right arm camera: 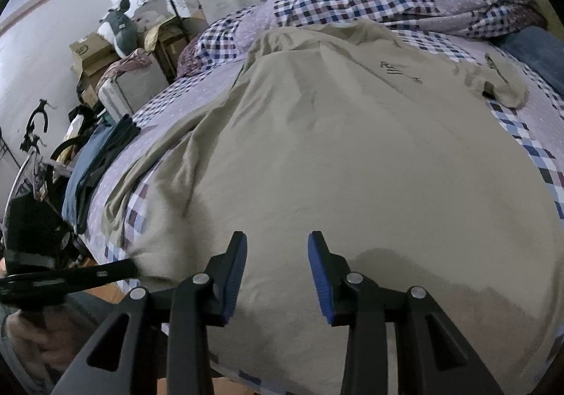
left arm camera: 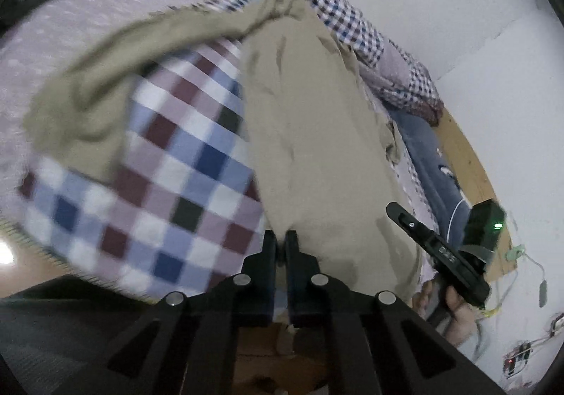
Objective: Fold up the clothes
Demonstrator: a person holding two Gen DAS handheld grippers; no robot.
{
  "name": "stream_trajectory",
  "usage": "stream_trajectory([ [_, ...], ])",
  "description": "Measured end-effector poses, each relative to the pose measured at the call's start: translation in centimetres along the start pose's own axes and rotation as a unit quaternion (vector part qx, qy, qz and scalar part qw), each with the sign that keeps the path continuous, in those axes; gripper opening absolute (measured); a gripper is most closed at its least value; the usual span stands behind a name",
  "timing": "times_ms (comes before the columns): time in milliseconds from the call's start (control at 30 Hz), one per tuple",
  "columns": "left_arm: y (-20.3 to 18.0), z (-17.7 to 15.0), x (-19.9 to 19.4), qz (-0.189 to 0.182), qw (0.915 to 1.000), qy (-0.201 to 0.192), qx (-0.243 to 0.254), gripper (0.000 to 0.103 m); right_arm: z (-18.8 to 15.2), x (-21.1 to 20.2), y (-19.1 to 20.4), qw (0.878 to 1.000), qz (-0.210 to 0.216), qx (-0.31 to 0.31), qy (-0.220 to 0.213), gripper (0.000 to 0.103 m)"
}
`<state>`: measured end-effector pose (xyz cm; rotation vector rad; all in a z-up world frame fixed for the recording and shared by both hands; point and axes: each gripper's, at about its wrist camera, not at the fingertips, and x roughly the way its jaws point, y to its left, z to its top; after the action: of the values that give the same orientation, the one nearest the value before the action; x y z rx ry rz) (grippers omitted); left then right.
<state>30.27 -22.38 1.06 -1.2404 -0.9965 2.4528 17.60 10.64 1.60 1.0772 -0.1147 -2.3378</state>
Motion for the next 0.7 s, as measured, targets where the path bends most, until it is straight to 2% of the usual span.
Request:
stream_trajectory([
  [133,2.0,0.0,-2.1,0.017,0.9993,-0.012,-0.03,0.003,0.3,-0.3,-0.6,1.0,0.0,0.012,-0.006,0.039],
  [367,3.5,0.3,-1.5,0.078,0.9962,-0.005,-0.037,0.003,1.1,-2.4,-2.3,1.0,-0.013,0.002,-0.007,0.039],
  [500,4.5,1.0,-2.3,0.092,0.9953,-0.007,-0.029,0.003,0.9,-6.4,-7.1,0.998,-0.047,0.03,0.0,0.043],
  [700,4.2,1.3,-2.5,0.075,0.9967,-0.006,-0.03,0.003,-3.3,-12.3,-15.1,0.987,-0.117,0.093,0.05,0.048],
])
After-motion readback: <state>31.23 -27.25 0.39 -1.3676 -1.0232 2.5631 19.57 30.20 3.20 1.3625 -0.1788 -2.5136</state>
